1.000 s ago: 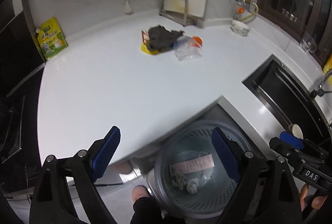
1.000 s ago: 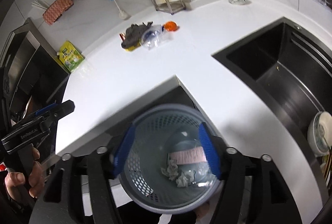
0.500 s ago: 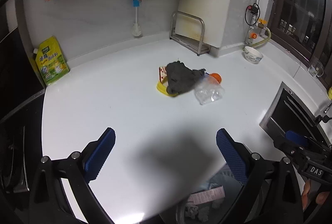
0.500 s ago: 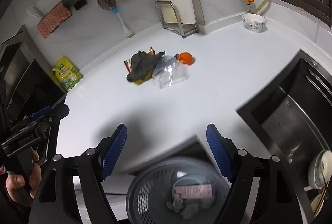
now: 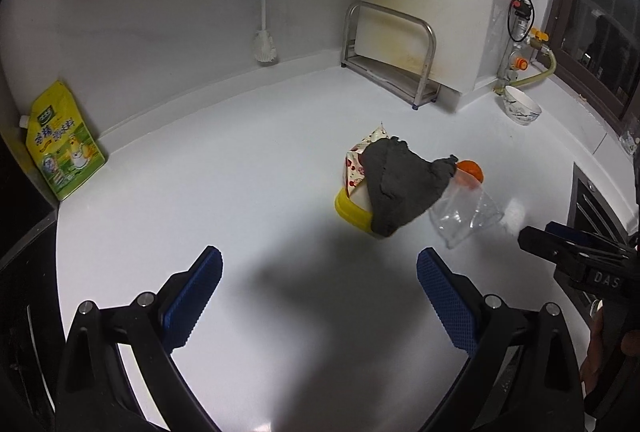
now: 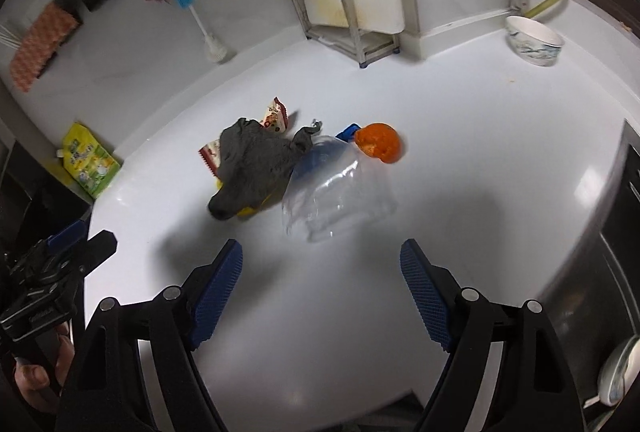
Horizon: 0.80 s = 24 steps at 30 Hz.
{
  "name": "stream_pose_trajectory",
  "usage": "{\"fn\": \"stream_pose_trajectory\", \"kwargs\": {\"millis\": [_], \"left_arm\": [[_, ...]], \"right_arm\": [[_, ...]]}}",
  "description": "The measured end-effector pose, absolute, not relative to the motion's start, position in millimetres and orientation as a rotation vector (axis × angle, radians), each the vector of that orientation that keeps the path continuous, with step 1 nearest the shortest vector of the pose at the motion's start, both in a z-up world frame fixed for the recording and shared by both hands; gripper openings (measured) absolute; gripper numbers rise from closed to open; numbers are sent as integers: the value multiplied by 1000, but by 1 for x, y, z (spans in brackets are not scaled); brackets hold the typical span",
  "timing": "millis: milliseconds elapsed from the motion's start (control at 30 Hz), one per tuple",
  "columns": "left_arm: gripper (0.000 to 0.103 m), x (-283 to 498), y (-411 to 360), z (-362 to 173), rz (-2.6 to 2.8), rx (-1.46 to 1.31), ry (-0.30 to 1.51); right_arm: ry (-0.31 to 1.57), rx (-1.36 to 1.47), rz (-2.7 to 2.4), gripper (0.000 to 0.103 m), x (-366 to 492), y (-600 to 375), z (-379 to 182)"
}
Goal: Collect trash
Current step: 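Move both tools back toward the remaining trash on the counter, then lower the right tool onto the clear plastic cup to grasp it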
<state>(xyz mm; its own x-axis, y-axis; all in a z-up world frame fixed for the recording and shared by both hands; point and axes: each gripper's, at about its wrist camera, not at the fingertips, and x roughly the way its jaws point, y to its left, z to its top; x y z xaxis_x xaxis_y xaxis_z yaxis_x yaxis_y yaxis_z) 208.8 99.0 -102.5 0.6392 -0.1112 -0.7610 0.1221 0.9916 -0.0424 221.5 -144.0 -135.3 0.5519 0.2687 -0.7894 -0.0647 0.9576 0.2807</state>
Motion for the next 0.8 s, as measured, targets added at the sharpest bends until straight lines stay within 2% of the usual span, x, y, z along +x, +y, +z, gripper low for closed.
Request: {"fn": "stream_pose_trajectory", "kwargs": {"millis": [233, 800], "left_arm": [[96, 233, 104, -112, -156, 18, 885], [96, 255, 109, -128, -180, 5, 923]], "right_arm": [[1062, 175, 217, 79, 268, -125, -154], [1192, 38, 166, 79, 318, -103, -188]]}}
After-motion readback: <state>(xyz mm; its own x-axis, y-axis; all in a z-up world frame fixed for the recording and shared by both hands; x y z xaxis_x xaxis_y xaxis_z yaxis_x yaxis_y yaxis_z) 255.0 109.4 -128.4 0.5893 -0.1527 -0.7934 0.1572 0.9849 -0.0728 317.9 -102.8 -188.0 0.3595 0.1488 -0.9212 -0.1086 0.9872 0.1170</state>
